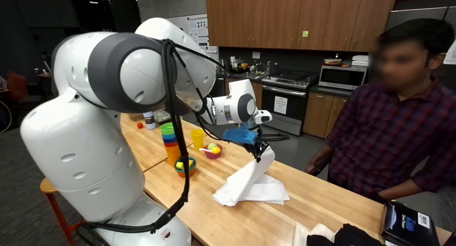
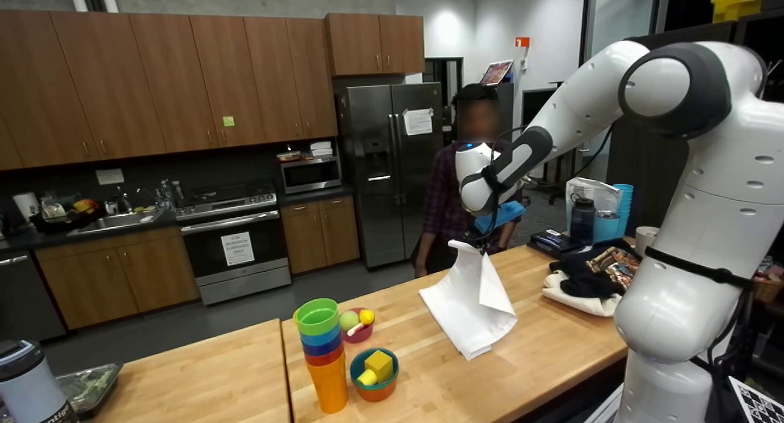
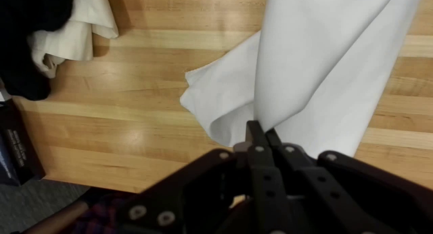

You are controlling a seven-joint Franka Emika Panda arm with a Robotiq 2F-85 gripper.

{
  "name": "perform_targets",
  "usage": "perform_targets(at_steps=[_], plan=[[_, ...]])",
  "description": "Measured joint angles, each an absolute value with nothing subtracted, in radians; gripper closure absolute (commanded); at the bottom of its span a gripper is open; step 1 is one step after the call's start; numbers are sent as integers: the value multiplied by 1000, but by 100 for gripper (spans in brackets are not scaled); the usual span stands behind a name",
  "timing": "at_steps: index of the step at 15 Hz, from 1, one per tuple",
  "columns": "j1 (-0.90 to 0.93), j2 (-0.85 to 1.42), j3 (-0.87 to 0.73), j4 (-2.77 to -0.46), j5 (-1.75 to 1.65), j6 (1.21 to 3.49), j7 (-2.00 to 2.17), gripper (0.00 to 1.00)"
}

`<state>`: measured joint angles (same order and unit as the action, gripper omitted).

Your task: Fold the white cloth on the table

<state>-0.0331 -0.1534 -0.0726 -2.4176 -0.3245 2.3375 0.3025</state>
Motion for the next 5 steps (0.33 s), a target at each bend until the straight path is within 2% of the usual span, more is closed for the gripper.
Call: perform_targets(at_steps=[5], plan=[[-28,-160,-65,-2424,-324,2337,303,98]])
